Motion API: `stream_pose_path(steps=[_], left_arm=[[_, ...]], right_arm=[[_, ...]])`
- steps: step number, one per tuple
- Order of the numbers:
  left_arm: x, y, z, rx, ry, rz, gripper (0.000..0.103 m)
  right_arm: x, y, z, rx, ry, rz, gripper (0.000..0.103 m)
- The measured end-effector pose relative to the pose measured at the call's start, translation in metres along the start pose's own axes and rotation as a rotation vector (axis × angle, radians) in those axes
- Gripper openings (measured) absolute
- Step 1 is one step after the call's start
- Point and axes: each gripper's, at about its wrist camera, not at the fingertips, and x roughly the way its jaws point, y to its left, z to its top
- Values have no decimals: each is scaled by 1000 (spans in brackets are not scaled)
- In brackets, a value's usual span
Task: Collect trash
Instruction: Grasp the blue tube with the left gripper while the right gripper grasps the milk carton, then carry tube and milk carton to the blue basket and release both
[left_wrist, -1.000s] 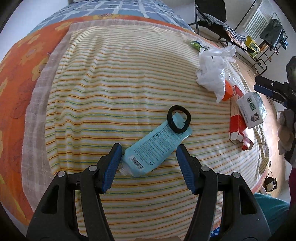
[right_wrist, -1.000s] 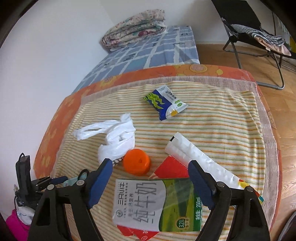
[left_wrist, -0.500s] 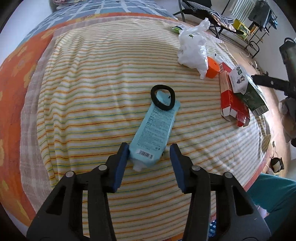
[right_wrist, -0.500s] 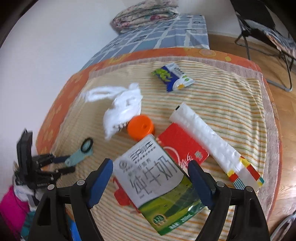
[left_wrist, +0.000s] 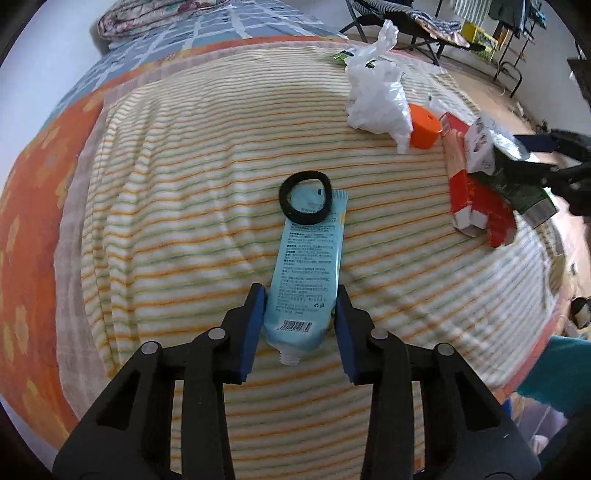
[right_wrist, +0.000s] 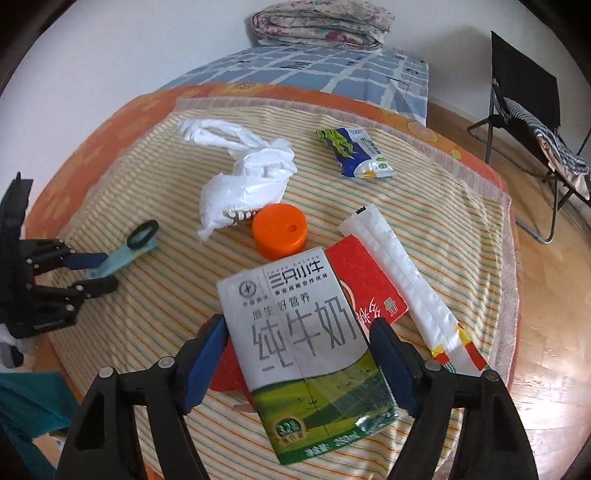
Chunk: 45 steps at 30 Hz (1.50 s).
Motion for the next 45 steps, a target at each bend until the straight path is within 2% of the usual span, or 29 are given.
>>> stream_pose_path(steps=[2,3,7,16,28,45], left_arm=[[-6,3,-4,-29,2,-37,33],[-8,4,-5,-43,6,-59,23],[-19,3,-9,-81,1,-121,22],[-51,-11,-17,-45,-59,-116,22],[-85,-18,-29,-42,-115,-125,22],[-130,-48,-101,37,-118,-165,22]], right_arm=[[-2,1,-3,-5,-4,-15,76],[-3,1,-5,-6,-7,-18,75],[-10,3,-11,6,-21,-20,73],[-43,4,-19,71,-103,11,72],[-87,28,-43,60,-179,39,72],[-123,85,-132,49,-187,168,72]])
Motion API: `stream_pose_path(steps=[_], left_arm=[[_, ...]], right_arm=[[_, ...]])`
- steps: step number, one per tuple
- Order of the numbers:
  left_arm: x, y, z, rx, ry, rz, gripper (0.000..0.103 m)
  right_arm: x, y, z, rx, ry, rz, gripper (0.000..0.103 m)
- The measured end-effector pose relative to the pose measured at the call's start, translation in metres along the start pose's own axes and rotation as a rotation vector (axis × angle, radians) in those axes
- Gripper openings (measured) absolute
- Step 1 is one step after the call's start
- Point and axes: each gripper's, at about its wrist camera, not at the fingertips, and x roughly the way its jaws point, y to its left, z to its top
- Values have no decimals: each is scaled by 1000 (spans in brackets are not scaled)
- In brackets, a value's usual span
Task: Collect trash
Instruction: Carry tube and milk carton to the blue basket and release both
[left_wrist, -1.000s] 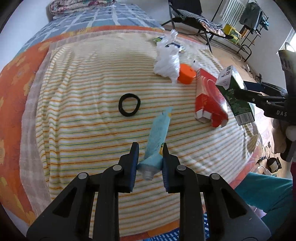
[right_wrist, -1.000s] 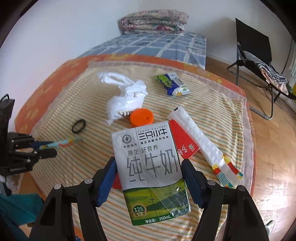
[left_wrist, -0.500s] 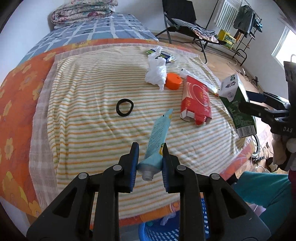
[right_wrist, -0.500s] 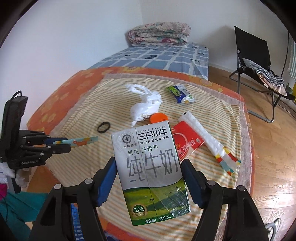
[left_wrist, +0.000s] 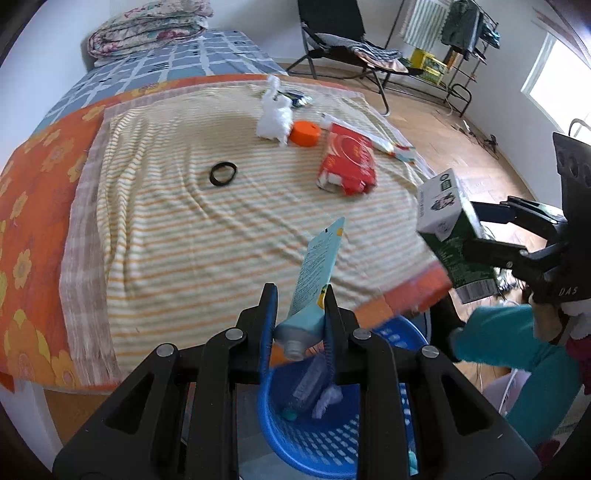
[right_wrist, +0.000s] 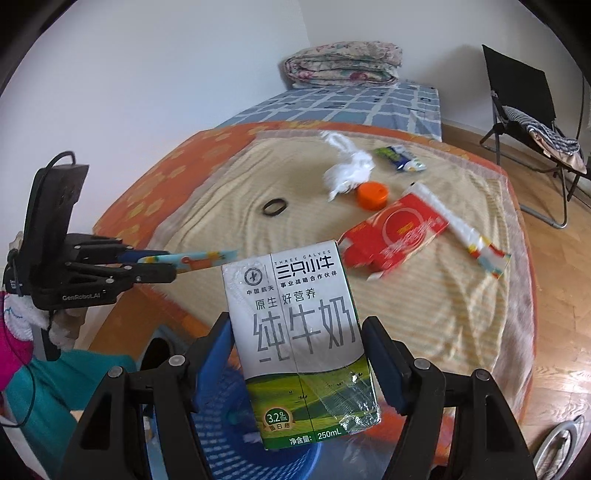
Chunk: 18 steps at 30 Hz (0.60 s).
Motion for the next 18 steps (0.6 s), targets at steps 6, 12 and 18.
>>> stream_pose_path(steps=[6,12,18], left_arm=[[-2,-19,-31,24,35,-31,22],[6,-33,-62,34,91,-45,22],[19,-37,-88,23,147,-46,22]], right_arm=[[-6,24,-32,-14,-1,19,72],[2,35,-60,-6,42,32,72],[15,42,-86,8,97,43,72]])
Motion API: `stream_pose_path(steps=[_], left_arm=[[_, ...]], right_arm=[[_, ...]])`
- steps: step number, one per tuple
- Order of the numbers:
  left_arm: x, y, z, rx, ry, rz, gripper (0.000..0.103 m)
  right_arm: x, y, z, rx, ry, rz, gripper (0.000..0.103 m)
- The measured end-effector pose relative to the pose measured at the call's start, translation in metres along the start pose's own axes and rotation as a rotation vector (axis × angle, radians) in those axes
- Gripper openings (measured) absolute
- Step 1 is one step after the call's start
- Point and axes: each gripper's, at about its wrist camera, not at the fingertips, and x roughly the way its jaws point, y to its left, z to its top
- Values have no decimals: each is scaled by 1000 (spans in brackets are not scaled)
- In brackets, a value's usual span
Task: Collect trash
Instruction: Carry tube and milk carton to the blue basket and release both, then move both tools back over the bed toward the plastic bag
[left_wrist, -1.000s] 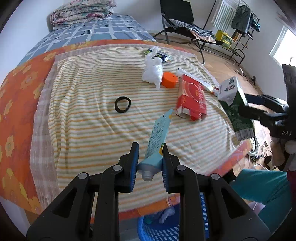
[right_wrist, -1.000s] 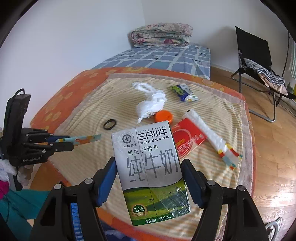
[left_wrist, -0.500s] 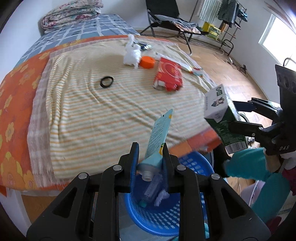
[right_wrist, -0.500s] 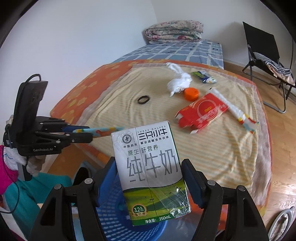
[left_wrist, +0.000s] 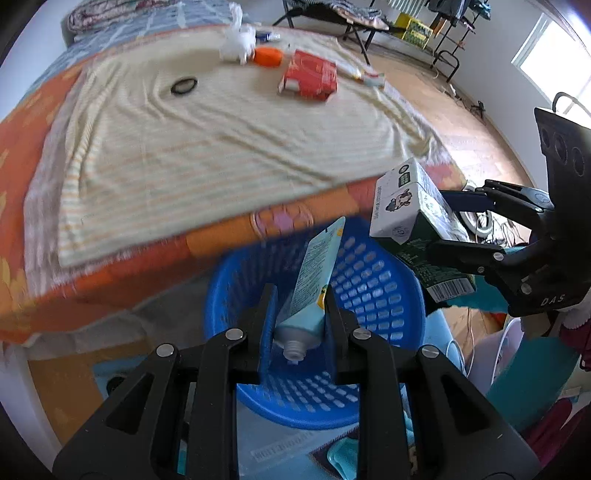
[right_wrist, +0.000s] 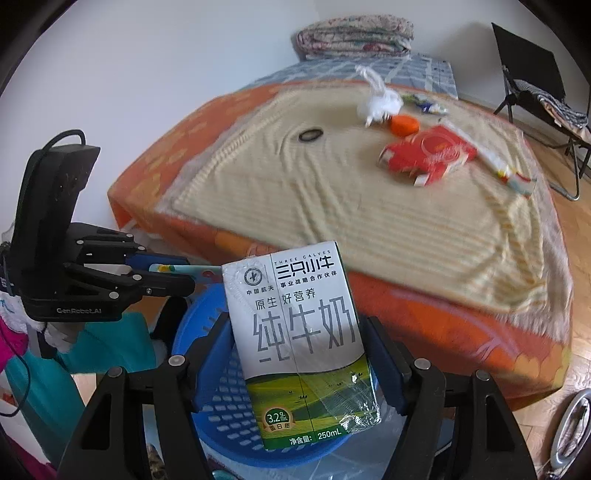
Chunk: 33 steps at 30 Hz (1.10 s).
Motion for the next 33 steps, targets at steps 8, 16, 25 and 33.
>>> stream_pose_path(steps=[8,16,25,33], left_arm=[[21,0,-20,-11,70,4,22],[37,-3,-29,-7,128,12,22],[45,4,-29,-41,168,12,22],[45,-1,-30,-29,161,17,40]], right_arm=[[21,4,-20,2,60,-2,72],[39,7,-33,2,113,-5,73],[50,4,-37,23,150,-16,75],[49,-1,-36,47,146,-27,82]])
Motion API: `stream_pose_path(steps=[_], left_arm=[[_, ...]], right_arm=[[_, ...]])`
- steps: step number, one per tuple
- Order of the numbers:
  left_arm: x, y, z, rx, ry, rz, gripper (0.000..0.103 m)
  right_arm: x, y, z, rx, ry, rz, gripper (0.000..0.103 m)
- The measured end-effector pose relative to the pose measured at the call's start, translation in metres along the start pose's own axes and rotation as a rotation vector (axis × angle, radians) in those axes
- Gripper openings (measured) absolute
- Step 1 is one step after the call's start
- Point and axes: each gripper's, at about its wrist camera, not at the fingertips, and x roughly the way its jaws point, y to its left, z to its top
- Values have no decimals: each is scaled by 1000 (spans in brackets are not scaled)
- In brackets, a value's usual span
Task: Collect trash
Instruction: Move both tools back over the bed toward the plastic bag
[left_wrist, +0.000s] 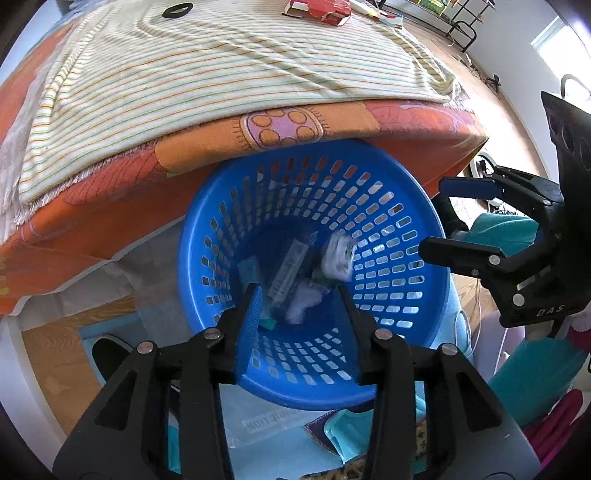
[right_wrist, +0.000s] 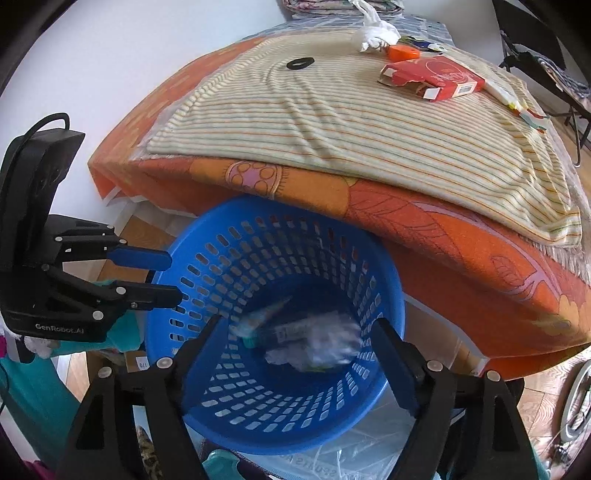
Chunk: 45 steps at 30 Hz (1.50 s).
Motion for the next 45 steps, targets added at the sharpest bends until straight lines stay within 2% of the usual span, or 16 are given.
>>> stream_pose_path(steps=[11,22,34,42,44,45], left_arm=[[-5,-1,11,-4,-19,5,40],[-28,2,44,-24,-94,3,40],[-56,6,108,-45,-197,1,41],[-66,18,167,-77,-274,25,41],[-63,24,183,-96,-290,30,48],[-63,27,191,-106,-302,33,57]], right_arm=[[-9,-3,0,10,-23,-12,84],[-31,-23,16,83,-89,-17,90],[-64,-57,61,160,-171,-9,92],[-85,-110,114,203,-212,-30,92],[-84,-132,127,239,-205,-19,92],[-83,-143,133,255,-196,-13,92]])
